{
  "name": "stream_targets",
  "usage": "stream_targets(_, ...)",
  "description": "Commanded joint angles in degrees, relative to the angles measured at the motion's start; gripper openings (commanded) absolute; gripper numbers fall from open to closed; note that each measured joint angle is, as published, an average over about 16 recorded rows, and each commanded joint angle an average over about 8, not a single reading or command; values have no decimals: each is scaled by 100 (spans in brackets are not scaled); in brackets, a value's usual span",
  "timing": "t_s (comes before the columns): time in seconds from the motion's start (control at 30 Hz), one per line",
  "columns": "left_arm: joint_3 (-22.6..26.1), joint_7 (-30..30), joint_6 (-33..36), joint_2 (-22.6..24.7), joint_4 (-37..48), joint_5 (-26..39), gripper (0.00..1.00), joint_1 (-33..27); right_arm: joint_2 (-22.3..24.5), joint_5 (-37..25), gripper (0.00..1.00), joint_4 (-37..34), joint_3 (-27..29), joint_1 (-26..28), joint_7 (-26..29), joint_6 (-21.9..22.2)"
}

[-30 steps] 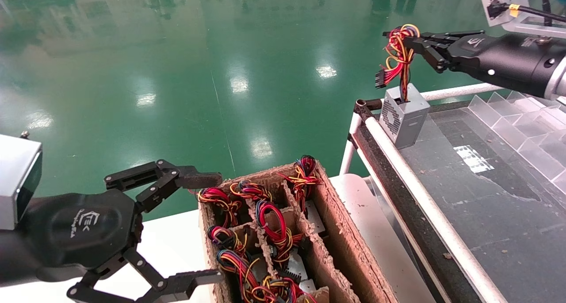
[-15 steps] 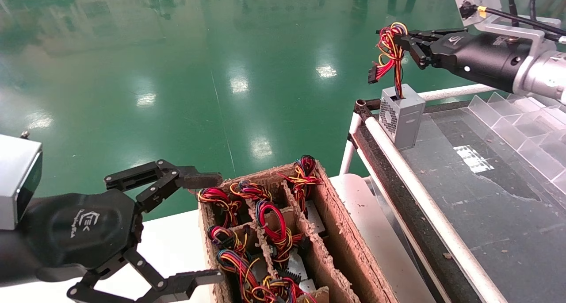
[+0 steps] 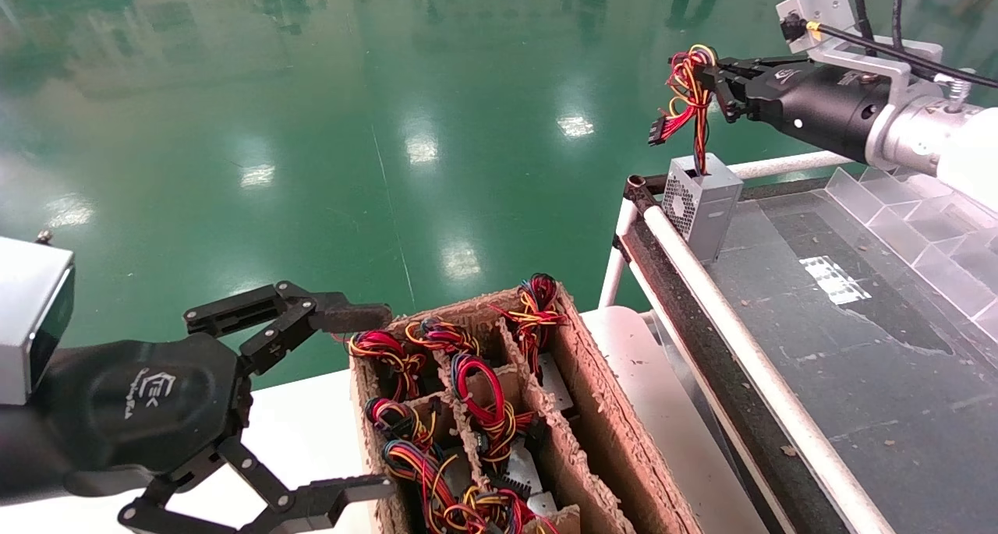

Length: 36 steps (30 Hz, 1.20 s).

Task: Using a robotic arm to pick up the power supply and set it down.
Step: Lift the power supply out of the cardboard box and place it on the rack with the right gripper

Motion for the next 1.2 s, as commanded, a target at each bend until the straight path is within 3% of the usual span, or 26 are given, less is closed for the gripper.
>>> stream_targets(0.03,0,0,0,0,0,0,100,0,-48,14,0,-2,10,-16,-31,156)
stream_targets(0.37,3,1,-1,-1,0,-2,100,-1,-241,34,1,-14,23,-52,-96,763)
stream_targets(0.4,3,2,-1,-1,0,-2,100,-1,-248,34,7,-14,24,-57,-99,785)
stream_targets(0.6,5,2,-2,-2,0,-3,100,-1,-261,34,82,-18,24,-80,-96,840)
stream_targets(0.67,5,3,-2,-2,0,-3,100,-1,-259,32,100,-18,22,-84,-90,836)
stream_targets(1.2,9,4,-4,-4,0,-6,100,-2,-229,-9,100,-20,-7,-58,-21,735)
